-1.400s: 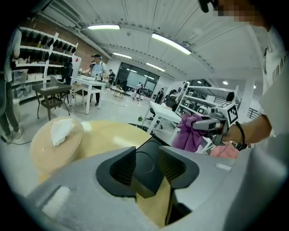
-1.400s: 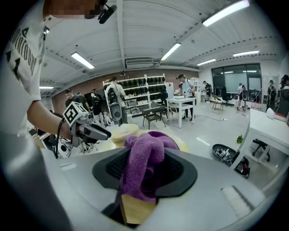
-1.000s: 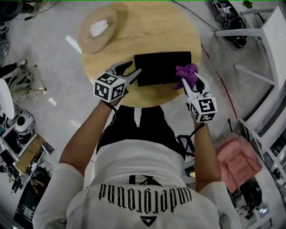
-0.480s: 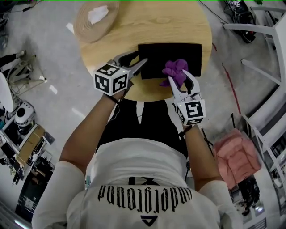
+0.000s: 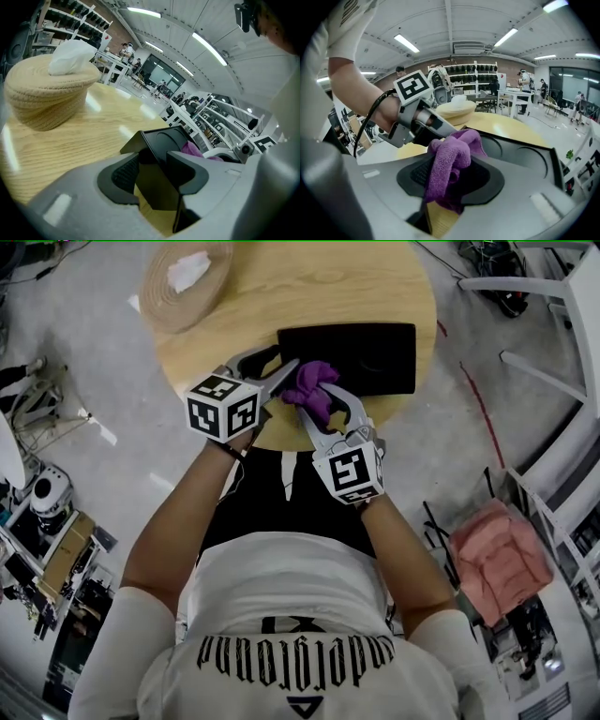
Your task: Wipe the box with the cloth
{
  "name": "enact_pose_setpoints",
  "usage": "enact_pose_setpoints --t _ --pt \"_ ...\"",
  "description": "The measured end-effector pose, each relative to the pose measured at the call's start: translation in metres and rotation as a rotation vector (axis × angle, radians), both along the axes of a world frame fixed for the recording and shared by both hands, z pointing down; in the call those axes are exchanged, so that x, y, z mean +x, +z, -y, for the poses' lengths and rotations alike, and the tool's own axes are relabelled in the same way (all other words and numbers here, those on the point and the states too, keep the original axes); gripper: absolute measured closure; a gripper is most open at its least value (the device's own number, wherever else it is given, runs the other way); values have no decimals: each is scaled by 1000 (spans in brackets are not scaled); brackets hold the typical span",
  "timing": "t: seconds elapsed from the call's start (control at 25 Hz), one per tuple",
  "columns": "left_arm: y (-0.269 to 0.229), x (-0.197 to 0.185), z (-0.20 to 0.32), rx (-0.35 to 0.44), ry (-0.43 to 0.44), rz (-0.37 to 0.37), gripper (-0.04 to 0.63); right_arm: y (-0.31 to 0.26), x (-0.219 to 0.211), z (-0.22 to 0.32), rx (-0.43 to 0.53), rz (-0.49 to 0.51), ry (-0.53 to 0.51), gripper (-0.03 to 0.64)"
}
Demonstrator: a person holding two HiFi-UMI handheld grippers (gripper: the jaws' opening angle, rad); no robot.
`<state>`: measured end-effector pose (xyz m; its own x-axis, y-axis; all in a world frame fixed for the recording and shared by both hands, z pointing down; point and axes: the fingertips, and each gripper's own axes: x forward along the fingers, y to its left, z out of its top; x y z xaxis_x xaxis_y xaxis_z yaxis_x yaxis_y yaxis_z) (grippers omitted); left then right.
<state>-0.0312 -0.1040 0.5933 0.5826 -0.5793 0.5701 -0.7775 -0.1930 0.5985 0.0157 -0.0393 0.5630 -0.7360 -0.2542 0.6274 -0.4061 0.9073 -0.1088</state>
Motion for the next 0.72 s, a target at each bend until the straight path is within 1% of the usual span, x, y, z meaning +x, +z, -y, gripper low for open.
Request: enact_pose_setpoints --t 0.16,0.28,0.36,0.44,0.56,0.72 --pt "1 1 -1 0 20 2 394 1 59 34 0 -58 87 464" --pt "2 1 -1 1 27 7 393 4 114 65 0 -136 175 465" --pt "3 2 -1 0 30 9 393 5 141 81 1 -174 205 465" --pt "2 2 -1 -2 33 11 393 3 148 90 0 -190 188 465" --pt "1 2 0 -7 45 21 393 1 136 102 8 -209 152 465" --pt "2 3 -1 -16 64 29 393 5 120 140 13 -201 161 466"
